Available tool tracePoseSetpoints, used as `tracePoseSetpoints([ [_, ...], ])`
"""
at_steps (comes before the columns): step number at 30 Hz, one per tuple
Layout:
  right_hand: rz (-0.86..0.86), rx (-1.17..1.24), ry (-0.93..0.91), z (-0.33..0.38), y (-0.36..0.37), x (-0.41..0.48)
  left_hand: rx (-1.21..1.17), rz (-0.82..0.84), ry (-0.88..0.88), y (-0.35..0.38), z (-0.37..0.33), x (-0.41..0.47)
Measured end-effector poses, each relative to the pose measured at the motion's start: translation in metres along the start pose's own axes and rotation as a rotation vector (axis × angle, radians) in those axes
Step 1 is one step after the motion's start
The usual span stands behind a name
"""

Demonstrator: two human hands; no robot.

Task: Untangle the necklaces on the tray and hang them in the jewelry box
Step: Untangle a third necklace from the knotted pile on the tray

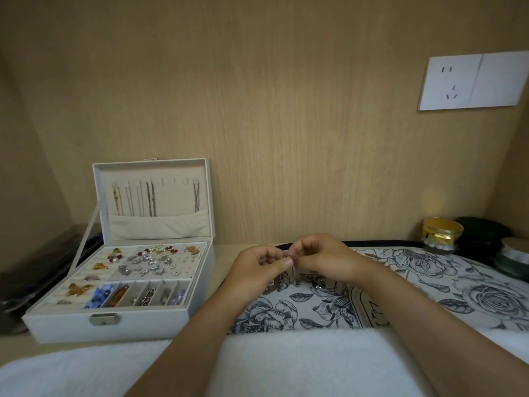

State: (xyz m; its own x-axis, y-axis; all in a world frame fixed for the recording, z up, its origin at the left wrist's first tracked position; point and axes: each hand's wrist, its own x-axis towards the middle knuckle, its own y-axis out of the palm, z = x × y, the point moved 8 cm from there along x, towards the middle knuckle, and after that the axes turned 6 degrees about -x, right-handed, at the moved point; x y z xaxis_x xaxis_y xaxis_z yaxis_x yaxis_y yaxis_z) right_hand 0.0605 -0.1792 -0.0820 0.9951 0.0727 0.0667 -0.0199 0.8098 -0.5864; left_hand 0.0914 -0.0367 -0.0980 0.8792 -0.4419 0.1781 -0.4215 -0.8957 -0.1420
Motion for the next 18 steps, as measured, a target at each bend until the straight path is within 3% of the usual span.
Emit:
tracePoseSetpoints([
  [6,-0.012,0.091,-0.076,0.011,-0.006,-0.004,-0.029,-0.043,0.001,-0.010,-0.004,-0.002],
  [13,0.005,0.093,-0.021,0.008,-0.003,-0.002,-0.106,0.092,-0.082,-0.002,0.001,-0.003],
  [18,0.008,0.060,0.054,0.009,0.002,0.000,0.169,0.091,-0.034,0.003,0.000,-0.002],
])
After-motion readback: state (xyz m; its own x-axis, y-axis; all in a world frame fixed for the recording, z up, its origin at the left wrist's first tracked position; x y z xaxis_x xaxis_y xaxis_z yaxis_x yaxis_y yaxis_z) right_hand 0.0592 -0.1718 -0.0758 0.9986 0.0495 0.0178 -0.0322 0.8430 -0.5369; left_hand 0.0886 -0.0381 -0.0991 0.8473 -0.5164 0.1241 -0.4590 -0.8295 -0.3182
